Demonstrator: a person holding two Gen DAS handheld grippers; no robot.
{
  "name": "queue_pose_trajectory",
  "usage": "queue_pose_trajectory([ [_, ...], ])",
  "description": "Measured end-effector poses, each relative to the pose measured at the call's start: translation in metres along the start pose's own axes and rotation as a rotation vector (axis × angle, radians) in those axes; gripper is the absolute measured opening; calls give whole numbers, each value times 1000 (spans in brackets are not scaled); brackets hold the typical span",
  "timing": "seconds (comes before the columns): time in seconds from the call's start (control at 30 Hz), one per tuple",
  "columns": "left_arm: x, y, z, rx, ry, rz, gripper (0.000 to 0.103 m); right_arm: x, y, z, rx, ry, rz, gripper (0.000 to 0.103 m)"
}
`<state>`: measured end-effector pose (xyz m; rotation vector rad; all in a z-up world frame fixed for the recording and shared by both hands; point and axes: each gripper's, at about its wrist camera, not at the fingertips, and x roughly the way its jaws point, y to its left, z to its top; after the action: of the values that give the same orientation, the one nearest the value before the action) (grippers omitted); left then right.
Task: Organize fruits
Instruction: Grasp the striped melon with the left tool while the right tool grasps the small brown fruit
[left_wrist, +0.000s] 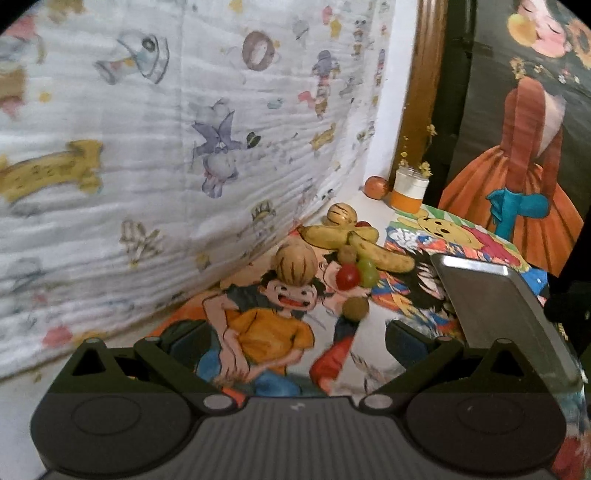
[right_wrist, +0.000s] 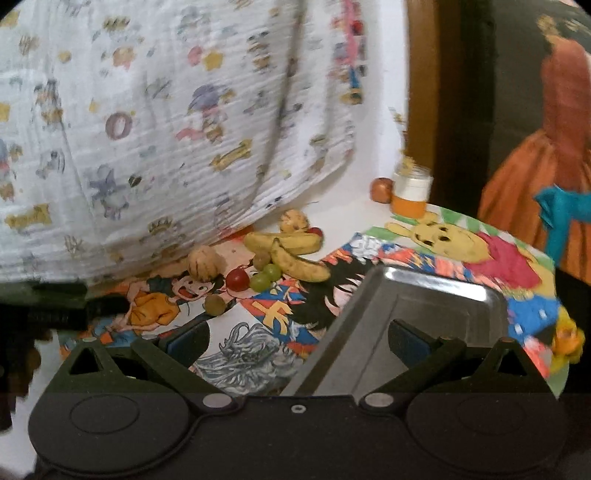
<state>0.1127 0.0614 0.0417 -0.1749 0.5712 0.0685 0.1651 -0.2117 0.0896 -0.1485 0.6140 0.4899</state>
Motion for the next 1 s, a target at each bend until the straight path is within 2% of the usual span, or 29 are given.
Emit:
queue_pose_trajectory([
  [0.2,42,11,25,-60,56,-17,103,39,14,0,-105,52,53,103],
  [0.43,84,7,40,-58,88,-27,103,81,30,-6,-181,114,153,100],
  [0.63,110,-1,43,-47,107,-21,101,110,37,-7,-198,147,173,91],
  [0.8,126,-3,45,-16,114,-11,93,127,43,-5,-218,149,197,80],
  [0.93,136,0,47,-28,117,-6,87,139,49,-3,-235,148,217,73],
  [1.0,140,2,48,-35,114,-3,84,145,52,-1,-235,148,224,66],
])
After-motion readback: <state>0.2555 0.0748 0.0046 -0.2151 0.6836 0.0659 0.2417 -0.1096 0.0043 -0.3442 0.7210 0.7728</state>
